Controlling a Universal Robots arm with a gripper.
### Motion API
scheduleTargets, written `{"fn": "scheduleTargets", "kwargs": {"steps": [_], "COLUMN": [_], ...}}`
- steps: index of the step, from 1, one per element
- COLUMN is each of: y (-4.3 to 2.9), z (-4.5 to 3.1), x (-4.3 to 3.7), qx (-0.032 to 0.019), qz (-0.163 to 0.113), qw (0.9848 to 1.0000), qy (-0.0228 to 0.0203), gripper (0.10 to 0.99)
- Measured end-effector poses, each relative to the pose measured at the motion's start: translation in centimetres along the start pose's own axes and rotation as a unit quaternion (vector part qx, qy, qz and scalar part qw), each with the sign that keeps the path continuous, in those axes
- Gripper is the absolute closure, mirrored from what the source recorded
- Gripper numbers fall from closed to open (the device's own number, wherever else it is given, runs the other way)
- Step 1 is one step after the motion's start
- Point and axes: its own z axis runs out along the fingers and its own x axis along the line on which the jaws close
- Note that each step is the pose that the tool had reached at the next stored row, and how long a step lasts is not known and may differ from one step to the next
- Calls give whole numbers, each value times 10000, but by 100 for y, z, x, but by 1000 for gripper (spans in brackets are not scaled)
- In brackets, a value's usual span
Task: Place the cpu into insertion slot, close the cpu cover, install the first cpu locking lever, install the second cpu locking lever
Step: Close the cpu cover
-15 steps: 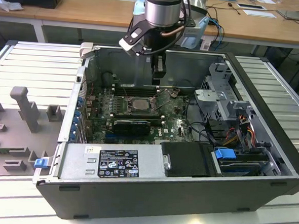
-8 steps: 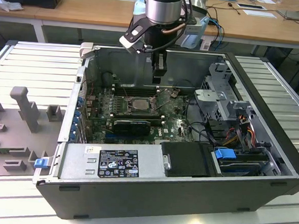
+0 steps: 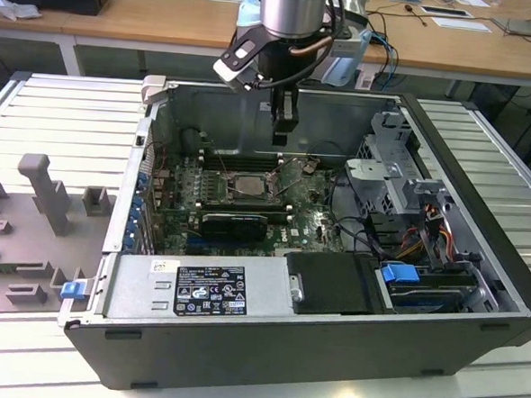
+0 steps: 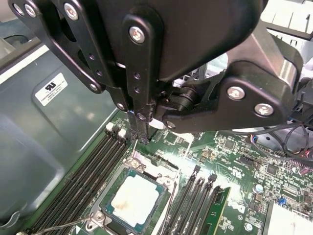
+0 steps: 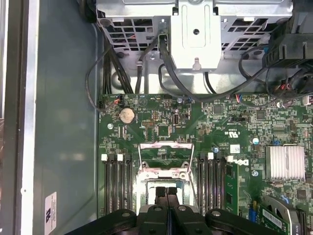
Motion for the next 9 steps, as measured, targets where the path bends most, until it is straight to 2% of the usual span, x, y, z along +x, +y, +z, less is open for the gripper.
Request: {"fn": "scheduleTargets", "kwargs": {"steps": [9], "y": [26], "z": [-51], "x": [3], "qx": [0], "qz": [1], "qw": [10000], "qy": [0], "gripper": [980]}}
